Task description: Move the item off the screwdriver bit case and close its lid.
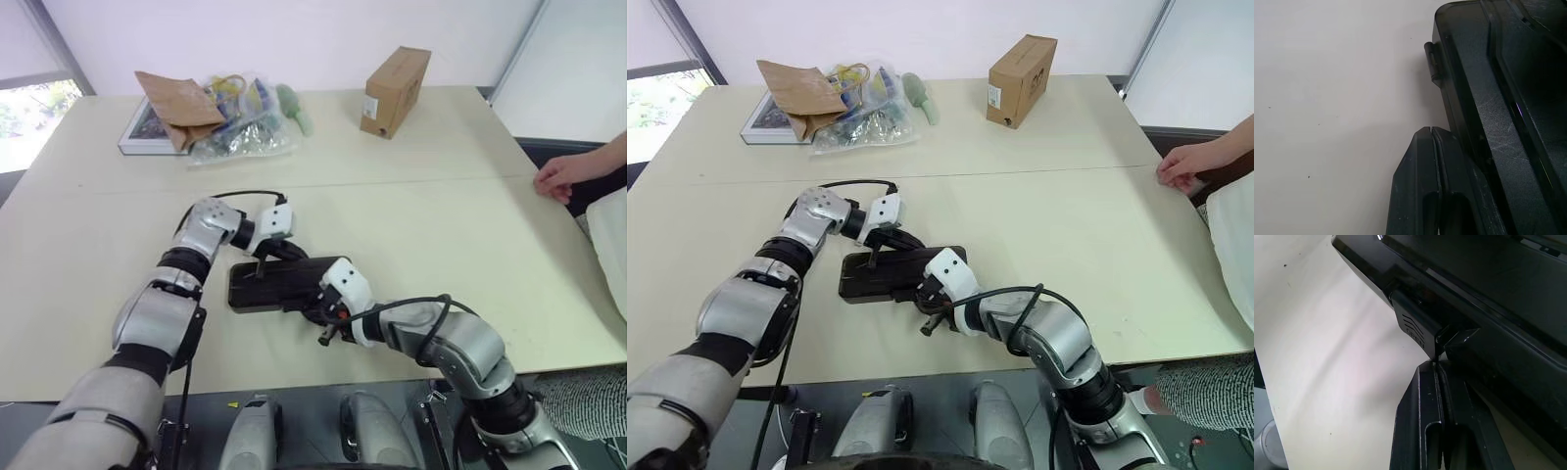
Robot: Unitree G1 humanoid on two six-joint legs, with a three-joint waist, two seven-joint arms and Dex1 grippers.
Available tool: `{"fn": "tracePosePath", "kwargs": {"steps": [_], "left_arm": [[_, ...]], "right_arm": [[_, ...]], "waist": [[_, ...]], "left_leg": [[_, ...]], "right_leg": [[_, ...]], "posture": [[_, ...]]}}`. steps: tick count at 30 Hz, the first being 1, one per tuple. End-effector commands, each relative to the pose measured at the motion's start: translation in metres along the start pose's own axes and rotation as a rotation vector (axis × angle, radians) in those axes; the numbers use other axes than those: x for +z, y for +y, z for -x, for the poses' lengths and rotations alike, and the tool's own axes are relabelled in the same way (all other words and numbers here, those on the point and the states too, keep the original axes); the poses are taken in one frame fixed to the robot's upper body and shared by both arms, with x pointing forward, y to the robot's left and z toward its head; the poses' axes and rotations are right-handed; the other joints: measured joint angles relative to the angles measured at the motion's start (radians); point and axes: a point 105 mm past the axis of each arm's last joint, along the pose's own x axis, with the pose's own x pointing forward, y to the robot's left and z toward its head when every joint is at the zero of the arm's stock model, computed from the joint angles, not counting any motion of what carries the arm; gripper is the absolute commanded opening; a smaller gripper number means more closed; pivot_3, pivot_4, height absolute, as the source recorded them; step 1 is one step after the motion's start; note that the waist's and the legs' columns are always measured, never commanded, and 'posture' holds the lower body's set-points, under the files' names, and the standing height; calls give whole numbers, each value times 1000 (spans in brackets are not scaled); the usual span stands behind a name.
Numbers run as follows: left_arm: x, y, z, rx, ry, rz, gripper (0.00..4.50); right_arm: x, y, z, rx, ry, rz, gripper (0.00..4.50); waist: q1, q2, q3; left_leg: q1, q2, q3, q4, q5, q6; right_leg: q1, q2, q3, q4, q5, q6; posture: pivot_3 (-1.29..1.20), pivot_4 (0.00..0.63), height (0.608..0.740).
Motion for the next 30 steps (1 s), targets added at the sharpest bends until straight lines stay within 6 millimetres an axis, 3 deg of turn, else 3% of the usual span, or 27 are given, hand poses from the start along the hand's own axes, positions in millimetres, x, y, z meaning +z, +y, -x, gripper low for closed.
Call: {"fn": "tracePosePath", "kwargs": {"steps": [1,30], "left_arm": [[-6,-18,-12,-109,15,-18,0],[-9,-37,-23,-202,-10,-29,0]], "right_arm": [[27,-13,4,-92,-96,50,53],[43,-21,1,-175,-153,29,53]], "waist": [[0,0,0],[0,-1,-2]], "left_leg": [[0,0,0,0,0,0],[1,0,0,0,0,0]], "right_leg": [[0,0,0,0,0,0],[0,0,0,1,0,0]], "posture": [[0,150,740],[0,150,740]]}}
